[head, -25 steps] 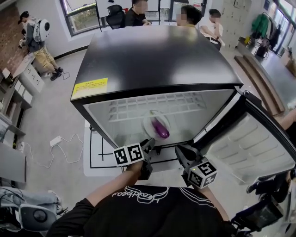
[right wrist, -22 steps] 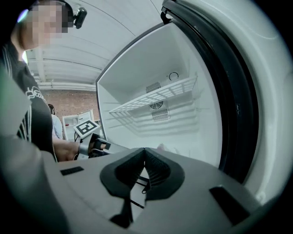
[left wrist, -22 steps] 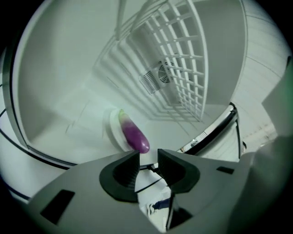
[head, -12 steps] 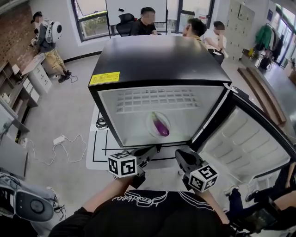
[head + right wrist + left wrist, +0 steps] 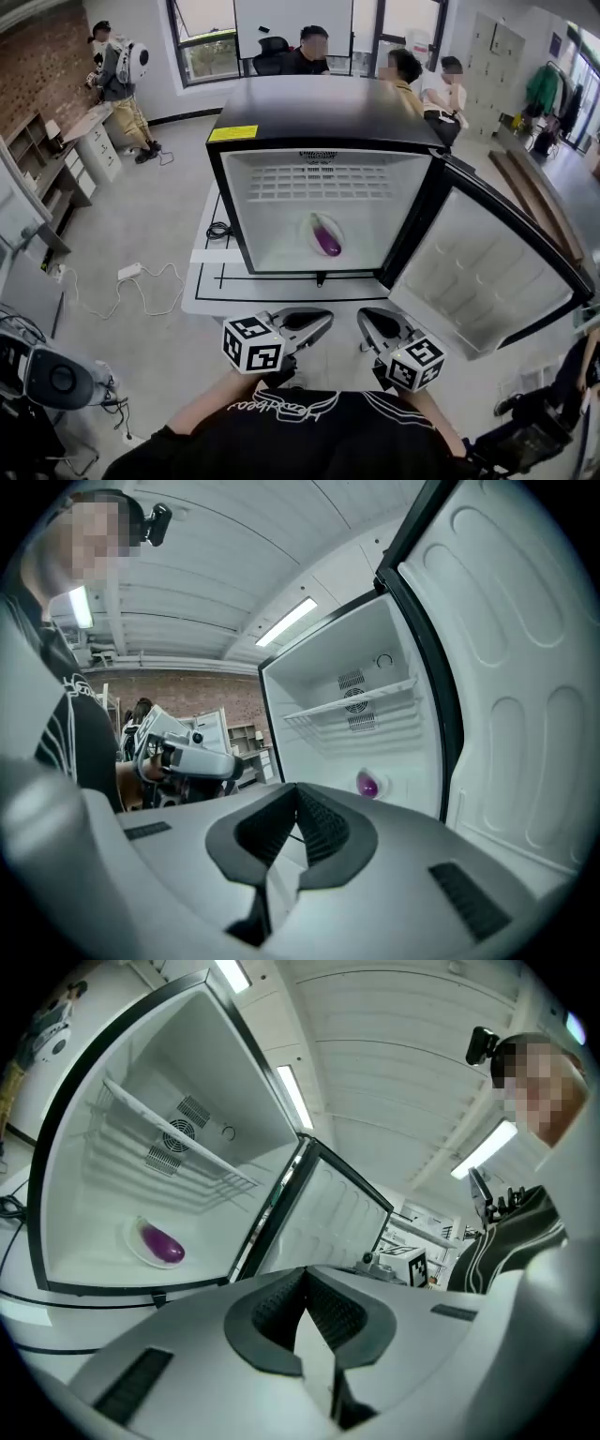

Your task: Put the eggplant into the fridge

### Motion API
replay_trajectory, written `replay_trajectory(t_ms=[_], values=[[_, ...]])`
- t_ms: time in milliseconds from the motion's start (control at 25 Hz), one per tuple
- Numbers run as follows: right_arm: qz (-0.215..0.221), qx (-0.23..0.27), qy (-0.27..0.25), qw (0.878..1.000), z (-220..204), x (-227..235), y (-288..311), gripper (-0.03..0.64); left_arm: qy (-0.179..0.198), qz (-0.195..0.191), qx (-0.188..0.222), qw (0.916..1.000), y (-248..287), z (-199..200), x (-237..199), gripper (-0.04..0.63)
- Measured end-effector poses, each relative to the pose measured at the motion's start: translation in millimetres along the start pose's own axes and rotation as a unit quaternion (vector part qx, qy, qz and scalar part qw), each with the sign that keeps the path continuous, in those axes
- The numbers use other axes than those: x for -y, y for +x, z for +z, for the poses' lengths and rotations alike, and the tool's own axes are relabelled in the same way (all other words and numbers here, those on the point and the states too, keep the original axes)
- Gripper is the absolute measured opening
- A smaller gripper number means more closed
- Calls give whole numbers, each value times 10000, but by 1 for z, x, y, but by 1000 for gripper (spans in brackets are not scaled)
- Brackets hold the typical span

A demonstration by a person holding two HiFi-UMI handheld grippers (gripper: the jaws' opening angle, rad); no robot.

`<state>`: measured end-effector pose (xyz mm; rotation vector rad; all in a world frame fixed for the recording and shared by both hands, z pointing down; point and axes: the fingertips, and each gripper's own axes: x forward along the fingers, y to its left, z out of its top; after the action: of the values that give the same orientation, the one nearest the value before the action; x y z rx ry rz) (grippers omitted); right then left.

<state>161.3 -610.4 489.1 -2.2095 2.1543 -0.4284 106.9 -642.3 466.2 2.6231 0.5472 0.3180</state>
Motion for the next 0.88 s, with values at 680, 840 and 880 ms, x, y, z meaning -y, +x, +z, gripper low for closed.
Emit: replay_trajectory(t_ms=[680,840,880], values=[[1202,-189,-635,9905,-30,-112,-110,6,-349,55,607,9975,-43,-56,121,8],[1344,-159,-555,9892,-40,-133,-140,6,-165,110,575,9981,-46,-73,154,8],[1371,-171,-562,9888,-43,-138,-148,6,-117,122,565,9983,-46,-78,162,8]])
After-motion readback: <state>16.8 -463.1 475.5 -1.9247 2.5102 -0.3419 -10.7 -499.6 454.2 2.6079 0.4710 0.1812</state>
